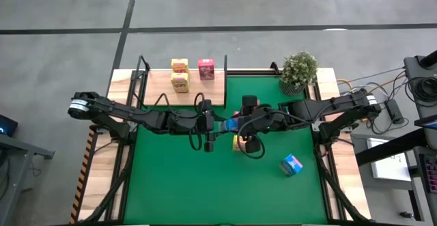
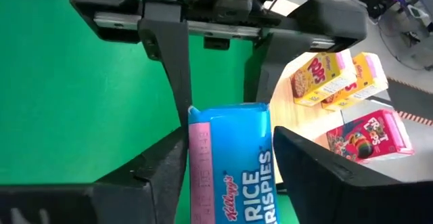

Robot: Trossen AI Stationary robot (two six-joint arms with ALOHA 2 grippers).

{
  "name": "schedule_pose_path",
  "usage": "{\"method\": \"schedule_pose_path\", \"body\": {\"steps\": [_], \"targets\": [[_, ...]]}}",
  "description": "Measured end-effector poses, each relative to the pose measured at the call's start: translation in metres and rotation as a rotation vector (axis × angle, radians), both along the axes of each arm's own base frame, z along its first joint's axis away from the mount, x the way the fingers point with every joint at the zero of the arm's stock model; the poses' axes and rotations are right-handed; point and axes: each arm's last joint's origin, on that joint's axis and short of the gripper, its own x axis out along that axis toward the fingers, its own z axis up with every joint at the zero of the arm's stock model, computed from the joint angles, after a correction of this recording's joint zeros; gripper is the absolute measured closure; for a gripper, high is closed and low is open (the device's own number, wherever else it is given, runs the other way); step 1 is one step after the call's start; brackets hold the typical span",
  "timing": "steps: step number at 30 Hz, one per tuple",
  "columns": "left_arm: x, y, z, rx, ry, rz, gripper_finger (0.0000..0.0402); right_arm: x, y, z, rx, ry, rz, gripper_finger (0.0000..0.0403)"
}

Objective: Stack cereal on shelf
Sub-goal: Put the middle blue cereal box on the shelf

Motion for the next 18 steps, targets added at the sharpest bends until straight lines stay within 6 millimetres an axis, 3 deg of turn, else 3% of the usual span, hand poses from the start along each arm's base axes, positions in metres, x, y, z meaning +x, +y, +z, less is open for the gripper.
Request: {"method": "schedule_pose_path", "body": {"steps": [9,14,18], "targets": [[-0.004,-0.002,-0.003,-0.019,0.0,-0.004,0.0238,-0.023,-0.005,0.026,0.007,-0.099,0.004,0.0156],[-0.01,-0.014,0.005,-0.034,-0.027,-0.072,0.0238,-0.046,-0.009,0.044,0.02,-0.164,0.012,0.015],[-0.022,-0.024,0.021,-0.029,-0.078,-0.128,0.0238,-0.059,-0.011,0.041,0.039,-0.195,0.037,0.0157]]}}
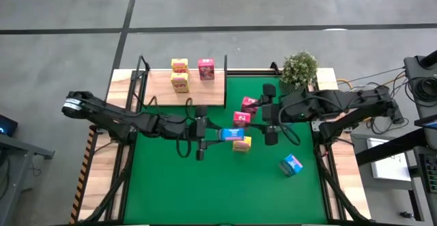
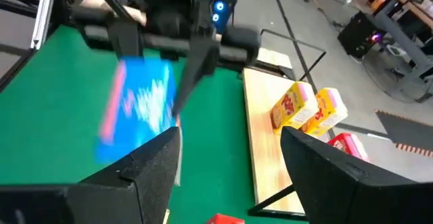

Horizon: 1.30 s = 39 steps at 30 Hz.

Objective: Stack cereal on shelf
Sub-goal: Put the middle blue cereal box on the shelf

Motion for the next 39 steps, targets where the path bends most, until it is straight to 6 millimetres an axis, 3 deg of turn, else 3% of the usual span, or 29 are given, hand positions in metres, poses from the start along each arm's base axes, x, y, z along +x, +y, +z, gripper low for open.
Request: {"method": "schedule_pose_path", "body": {"steps": [8,13,23,31,39], "targets": [[-0.023,-0.015,0.024,0.022,-0.085,-0.075,0.0238,-0.011,-0.002,-0.048,0.004,-0.109,0.008,0.0166],[-0.03,-0.015,0.017,0.024,-0.079,-0.084,0.0238,-0.01,-0.002,-0.078,0.015,-0.198,0.012,0.0155],[-0.064,-0.004,0.012,-0.052,-0.272,-0.076,0.0238,0.004,0.003,-0.121,0.12,-0.274,0.062,0.0096],[-0.075,0.0,0.005,-0.059,-0.337,-0.06,0.0238,0.036,0.009,-0.139,0.091,-0.422,0.079,0.0082],[-0.074,0.001,0.003,-0.043,-0.329,0.0,0.0238,0.058,0.014,-0.139,0.052,-0.488,0.102,0.0092]]}}
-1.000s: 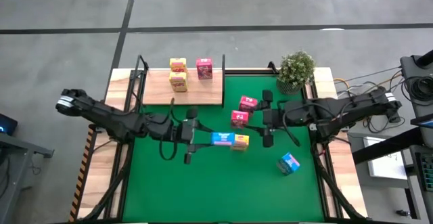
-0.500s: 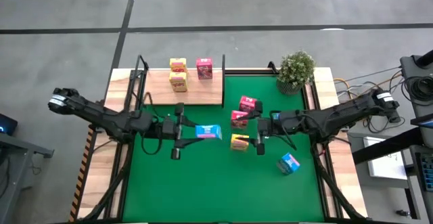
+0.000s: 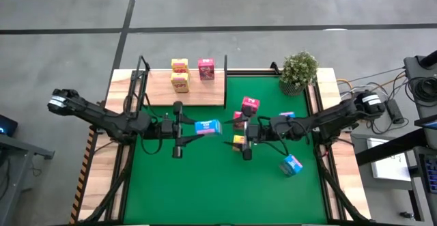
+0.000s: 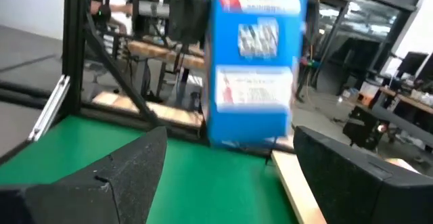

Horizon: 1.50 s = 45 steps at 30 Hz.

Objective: Stack cereal on shelf
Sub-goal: Put the middle blue cereal box on the shelf

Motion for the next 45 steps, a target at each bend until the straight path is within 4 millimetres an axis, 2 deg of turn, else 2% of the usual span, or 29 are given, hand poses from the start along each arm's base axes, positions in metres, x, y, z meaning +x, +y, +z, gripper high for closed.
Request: {"method": "schedule_pose_path", "body": {"steps": [9,22,34,45], "targets": [[0.0,0.0,0.002,0.005,-0.008,0.01,0.0238,0.016,0.0,0.005,-0.012,0.001,-0.01,0.0099],[-0.001,0.001,0.001,-0.001,0.011,0.005,0.0238,0.005,-0.002,0.021,0.009,-0.016,-0.022,0.0095],[0.0,0.0,0.002,-0.002,-0.013,0.006,0.0238,0.018,-0.004,0.007,-0.005,-0.032,-0.032,0.0101],[0.002,0.0,0.002,0.002,-0.022,-0.001,0.0238,0.023,-0.007,0.014,-0.024,-0.05,0.026,0.0131]]}}
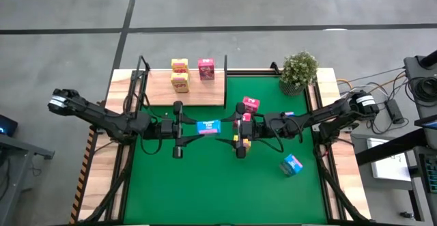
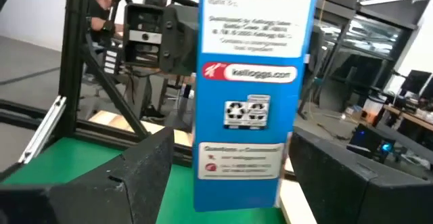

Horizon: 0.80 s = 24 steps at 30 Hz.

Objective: Stack cereal on shelf
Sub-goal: Put the middle blue cereal box on the shelf

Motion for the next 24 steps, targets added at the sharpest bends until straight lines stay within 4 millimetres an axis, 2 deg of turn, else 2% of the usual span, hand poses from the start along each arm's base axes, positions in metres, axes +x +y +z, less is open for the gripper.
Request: {"method": "schedule_pose_path", "body": {"steps": [11,24], "targets": [[0.0001,-0.0001,-0.0003,0.003,0.002,-0.002,0.0235,0.001,0.0,-0.0035,-0.003,0.026,-0.001,0.0199],[0.0002,0.0,-0.0002,-0.014,0.002,-0.002,0.021,0.001,0.0,-0.004,-0.011,0.031,-0.002,0.0223]]}}
